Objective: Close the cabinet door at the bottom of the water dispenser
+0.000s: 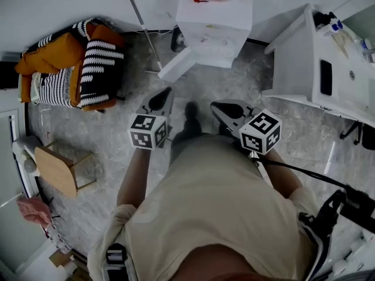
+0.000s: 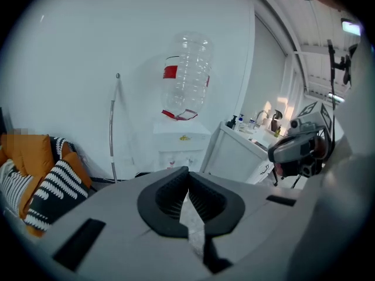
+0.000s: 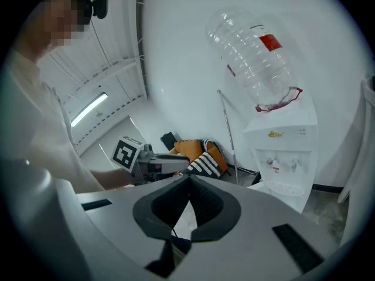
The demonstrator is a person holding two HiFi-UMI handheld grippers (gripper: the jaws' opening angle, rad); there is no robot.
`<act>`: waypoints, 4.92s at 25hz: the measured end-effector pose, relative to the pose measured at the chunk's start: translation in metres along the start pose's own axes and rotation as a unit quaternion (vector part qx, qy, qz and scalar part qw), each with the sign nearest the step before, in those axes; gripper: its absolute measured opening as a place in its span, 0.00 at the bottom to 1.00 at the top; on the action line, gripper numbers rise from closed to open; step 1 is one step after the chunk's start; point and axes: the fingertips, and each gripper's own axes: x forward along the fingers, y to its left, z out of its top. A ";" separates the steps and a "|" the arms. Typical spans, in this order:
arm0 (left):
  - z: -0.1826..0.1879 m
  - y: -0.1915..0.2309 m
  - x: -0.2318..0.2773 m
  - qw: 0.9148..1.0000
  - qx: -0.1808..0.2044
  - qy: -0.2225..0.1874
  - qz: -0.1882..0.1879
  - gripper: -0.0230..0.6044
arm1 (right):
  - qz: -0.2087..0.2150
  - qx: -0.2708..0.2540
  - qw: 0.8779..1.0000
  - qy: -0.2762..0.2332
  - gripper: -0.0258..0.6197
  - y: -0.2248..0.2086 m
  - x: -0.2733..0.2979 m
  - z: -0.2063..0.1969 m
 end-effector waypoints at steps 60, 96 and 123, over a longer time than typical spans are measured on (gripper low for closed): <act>-0.314 0.301 0.299 0.959 0.071 0.274 0.016 0.49 | 0.027 -0.092 0.982 0.162 0.06 -0.081 0.263 -0.155; -0.376 0.318 0.343 0.912 0.128 0.387 0.036 0.51 | 0.005 -0.052 0.987 0.154 0.06 -0.098 0.212 -0.201; -0.382 0.269 0.333 0.913 0.066 0.401 -0.006 0.34 | -0.010 -0.015 0.992 0.126 0.06 -0.108 0.174 -0.211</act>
